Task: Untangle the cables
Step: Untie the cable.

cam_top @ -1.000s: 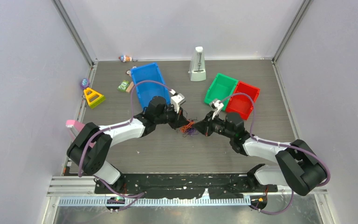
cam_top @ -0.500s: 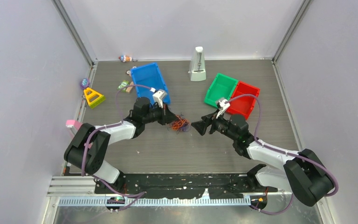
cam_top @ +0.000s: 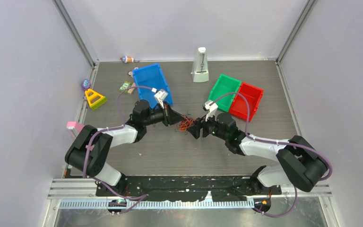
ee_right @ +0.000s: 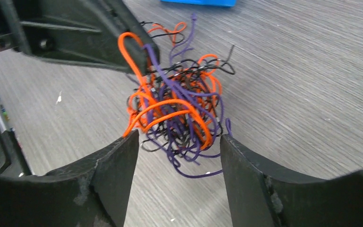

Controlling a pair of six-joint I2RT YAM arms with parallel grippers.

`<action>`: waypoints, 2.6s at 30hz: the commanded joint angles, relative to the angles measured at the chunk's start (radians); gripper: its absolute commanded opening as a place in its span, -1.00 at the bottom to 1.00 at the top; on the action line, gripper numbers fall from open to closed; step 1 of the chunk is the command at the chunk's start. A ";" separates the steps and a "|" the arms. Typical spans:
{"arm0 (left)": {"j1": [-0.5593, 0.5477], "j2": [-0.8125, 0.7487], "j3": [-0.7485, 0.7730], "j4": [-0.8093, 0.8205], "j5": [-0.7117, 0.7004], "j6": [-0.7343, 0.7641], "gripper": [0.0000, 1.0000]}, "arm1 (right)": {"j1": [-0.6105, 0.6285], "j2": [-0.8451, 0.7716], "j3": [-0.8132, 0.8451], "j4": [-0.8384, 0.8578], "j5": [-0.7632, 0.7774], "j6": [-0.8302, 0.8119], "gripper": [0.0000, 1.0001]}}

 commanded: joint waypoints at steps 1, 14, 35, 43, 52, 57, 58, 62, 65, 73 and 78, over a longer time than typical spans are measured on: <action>0.004 -0.037 -0.017 0.132 0.043 -0.030 -1.00 | 0.001 0.043 0.063 0.017 0.071 -0.003 0.30; 0.103 -0.209 -0.184 0.170 -0.147 -0.030 -1.00 | -0.048 0.000 0.053 -0.125 0.380 0.109 -0.89; 0.119 -0.493 -0.210 -0.227 -0.497 0.169 -0.89 | -0.398 -0.269 -0.174 -0.037 0.127 0.205 -0.31; -0.036 -0.409 -0.121 -0.281 -0.503 0.309 0.35 | -0.296 -0.252 -0.128 -0.010 0.000 0.086 0.56; -0.095 -0.289 -0.020 -0.356 -0.445 0.351 0.42 | -0.119 -0.032 0.090 -0.122 -0.014 -0.032 0.49; -0.095 -0.206 0.045 -0.421 -0.428 0.338 0.41 | -0.091 0.121 0.196 -0.162 0.032 -0.014 0.26; -0.095 -0.199 0.050 -0.425 -0.426 0.337 0.41 | -0.091 0.162 0.214 -0.166 0.041 -0.010 0.20; -0.095 -0.178 0.065 -0.439 -0.414 0.330 0.42 | -0.091 0.262 0.265 -0.171 -0.009 0.020 -0.09; -0.095 -0.163 0.077 -0.452 -0.400 0.331 0.45 | -0.091 0.268 0.264 -0.156 -0.043 0.039 -0.54; -0.095 -0.085 0.143 -0.530 -0.393 0.327 0.49 | -0.094 0.161 0.170 -0.064 -0.076 0.058 -0.89; -0.095 -0.029 0.189 -0.572 -0.357 0.326 0.49 | -0.102 0.097 0.101 -0.003 -0.115 0.082 -0.89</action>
